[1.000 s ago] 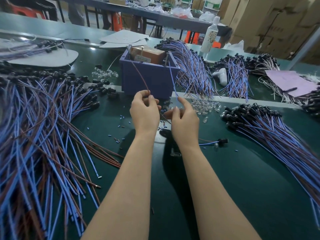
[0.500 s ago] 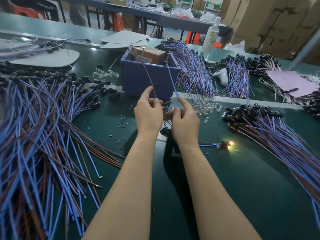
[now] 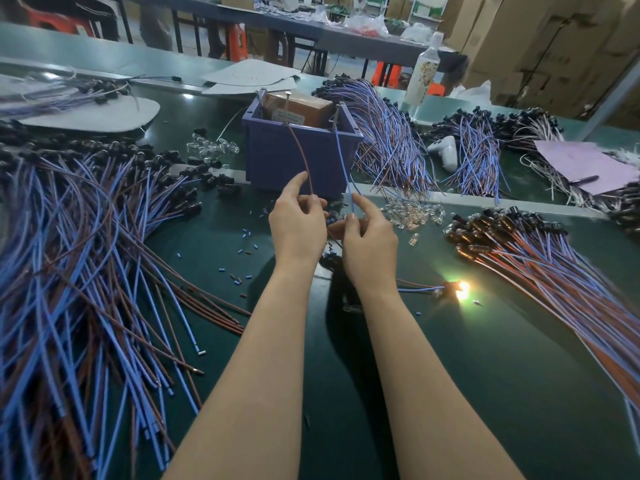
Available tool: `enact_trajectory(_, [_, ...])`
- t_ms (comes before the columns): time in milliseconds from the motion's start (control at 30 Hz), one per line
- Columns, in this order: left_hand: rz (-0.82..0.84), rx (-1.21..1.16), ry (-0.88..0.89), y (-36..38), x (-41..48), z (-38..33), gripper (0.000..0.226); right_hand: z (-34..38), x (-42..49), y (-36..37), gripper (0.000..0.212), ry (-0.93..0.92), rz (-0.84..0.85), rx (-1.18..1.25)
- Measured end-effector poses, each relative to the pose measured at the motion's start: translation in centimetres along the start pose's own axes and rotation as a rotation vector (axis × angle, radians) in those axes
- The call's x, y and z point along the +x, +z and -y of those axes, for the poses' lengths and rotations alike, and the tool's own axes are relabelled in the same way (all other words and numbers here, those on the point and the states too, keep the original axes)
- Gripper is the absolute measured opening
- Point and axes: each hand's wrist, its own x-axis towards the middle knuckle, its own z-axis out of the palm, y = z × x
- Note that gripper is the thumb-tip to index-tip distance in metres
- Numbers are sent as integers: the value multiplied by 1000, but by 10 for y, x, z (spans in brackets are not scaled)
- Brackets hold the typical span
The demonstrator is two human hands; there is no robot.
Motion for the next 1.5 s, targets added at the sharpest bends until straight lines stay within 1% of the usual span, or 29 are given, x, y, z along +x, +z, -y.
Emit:
enact_trajectory(167, [-2, -16, -16, 0, -1, -1, 38, 1, 0, 0, 35, 11, 1, -16])
enact_trajectory(267, [3, -28, -39, 0, -1, -2, 30, 3, -1, -1, 28, 28, 0, -12])
enact_trajectory(367, [97, -54, -55, -1, -2, -11, 19, 10, -4, -5, 20, -26, 78, -11])
enact_trajectory(467, [169, -21, 24, -1, -5, -28, 19, 20, -6, -15, 18, -94, 168, 0])
enact_trajectory(567, [173, 35, 216, 2, -8, -54, 18, 29, 2, -37, 19, -218, 189, -152])
enact_trajectory(667, [212, 97, 412, 18, -16, -92, 21, 36, 15, -69, 16, -267, 93, -281])
enact_trajectory(700, [230, 103, 454, 25, -22, -104, 22, 38, 17, -82, 14, -279, 24, -280])
enact_trajectory(767, [207, 141, 497, 40, -34, -124, 25, 42, 19, -109, 19, -306, -180, -199])
enact_trajectory(833, [199, 177, 441, 55, -44, -129, 32, 43, 20, -136, 22, -304, -410, -31])
enact_trajectory(867, [269, 180, 365, 65, -50, -128, 36, 44, 19, -150, 22, -285, -512, 90])
enact_trajectory(900, [390, 153, 254, 76, -58, -126, 39, 43, 18, -163, 23, -254, -596, 236])
enact_trajectory(933, [525, 68, 119, 89, -67, -125, 39, 42, 17, -176, 23, -217, -653, 397])
enact_trajectory(967, [638, -75, -23, 102, -76, -125, 36, 40, 15, -186, 24, -175, -691, 555])
enact_trajectory(1000, [688, -241, -130, 116, -84, -127, 32, 36, 12, -196, 25, -131, -720, 687])
enact_trajectory(1033, [667, -377, -183, 130, -89, -128, 29, 31, 9, -203, 25, -87, -746, 787])
enact_trajectory(1067, [615, -460, -205, 144, -91, -129, 27, 25, 5, -209, 24, -40, -773, 859])
enact_trajectory(1100, [575, -490, -209, 158, -93, -130, 25, 17, 0, -215, 24, 8, -800, 911])
enact_trajectory(1167, [529, -400, -141, 187, -97, -126, 13, -3, -8, -224, 24, 129, -838, 976])
enact_trajectory(1200, [524, -322, -90, 200, -101, -123, 13, -14, -11, -227, 26, 205, -834, 1018])
enact_trajectory(1267, [538, -120, 41, 221, -110, -113, 27, -37, -16, -233, 31, 383, -798, 1171])
enact_trajectory(1333, [656, 151, 163, 240, -120, -96, 36, -56, -17, -236, 34, 511, -788, 1332])
enact_trajectory(1367, [717, 322, 208, 248, -122, -86, 37, -64, -17, -237, 33, 550, -784, 1361])
enact_trajectory(1433, [768, 662, 254, 256, -125, -66, 39, -77, -15, -236, 31, 599, -764, 1328])
enact_trajectory(1467, [772, 776, 278, 257, -126, -58, 39, -82, -14, -235, 31, 613, -751, 1292])
enact_trajectory(1500, [771, 837, 309, 256, -126, -51, 38, -85, -14, -234, 32, 626, -738, 1254])
